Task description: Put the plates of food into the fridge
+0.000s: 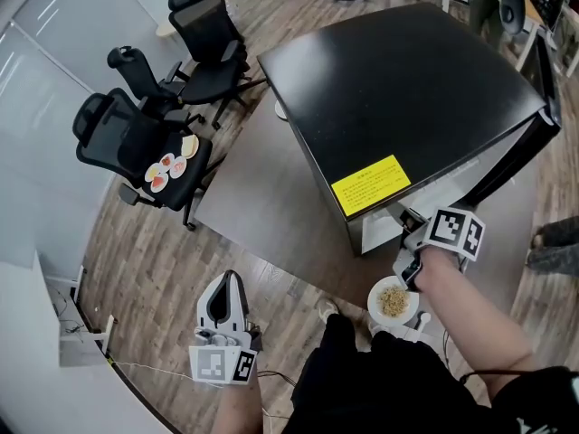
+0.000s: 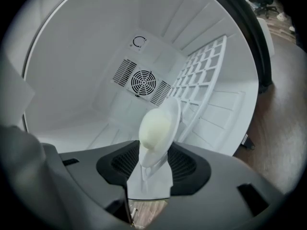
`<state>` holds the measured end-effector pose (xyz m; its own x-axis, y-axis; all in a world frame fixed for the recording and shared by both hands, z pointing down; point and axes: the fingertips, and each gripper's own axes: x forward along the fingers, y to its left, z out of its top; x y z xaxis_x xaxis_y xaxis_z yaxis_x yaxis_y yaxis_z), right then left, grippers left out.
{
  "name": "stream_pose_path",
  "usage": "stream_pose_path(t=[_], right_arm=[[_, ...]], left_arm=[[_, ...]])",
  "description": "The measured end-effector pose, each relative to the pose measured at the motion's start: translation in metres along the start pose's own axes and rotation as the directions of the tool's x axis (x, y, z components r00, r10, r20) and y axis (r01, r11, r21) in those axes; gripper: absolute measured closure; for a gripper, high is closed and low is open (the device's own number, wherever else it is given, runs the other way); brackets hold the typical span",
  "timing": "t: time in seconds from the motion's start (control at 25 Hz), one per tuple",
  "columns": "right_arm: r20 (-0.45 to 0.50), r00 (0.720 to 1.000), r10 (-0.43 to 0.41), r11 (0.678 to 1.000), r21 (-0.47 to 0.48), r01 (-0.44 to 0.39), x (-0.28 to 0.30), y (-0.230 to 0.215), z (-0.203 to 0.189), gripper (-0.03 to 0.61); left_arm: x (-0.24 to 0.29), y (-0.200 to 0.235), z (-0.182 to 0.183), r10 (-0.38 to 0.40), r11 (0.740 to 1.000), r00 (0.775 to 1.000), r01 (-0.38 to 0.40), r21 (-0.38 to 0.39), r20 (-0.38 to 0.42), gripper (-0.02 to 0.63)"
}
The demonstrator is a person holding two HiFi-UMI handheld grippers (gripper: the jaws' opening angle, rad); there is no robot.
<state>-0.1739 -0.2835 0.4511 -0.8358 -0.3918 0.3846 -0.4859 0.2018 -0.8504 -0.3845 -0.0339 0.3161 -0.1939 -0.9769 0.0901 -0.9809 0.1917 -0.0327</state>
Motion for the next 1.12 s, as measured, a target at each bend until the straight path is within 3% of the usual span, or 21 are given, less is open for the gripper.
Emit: stream_pose_path(t=[0.28,0.52,1.12], right_arm=[[0.021,0.999,0.045,0.999,0.009,-0.045,-0.003,-0.001,-0.002,0.413],[-0.024,0.999,0.030,0.999,0.034,-0.029,-0.001,-0.015,-0.011,0.411],[-0.067,0.994,0.091,0.990,0.113,-0.083,-0.006,-0.026,-0.025,0.413]], left_arm=[[-0.009,-0.006,-0.001,0.017,1.000,1.000,-0.017,-0.003,-0.001,0.611],[-0.014,-0.015,0.001,0.024,1.000,1.000,-0.024,0.007,0.002,0.611],[-0.036,-0.037,0.023,0.057,0.997,0.998,-0.058,0.042,0.029,0.611]])
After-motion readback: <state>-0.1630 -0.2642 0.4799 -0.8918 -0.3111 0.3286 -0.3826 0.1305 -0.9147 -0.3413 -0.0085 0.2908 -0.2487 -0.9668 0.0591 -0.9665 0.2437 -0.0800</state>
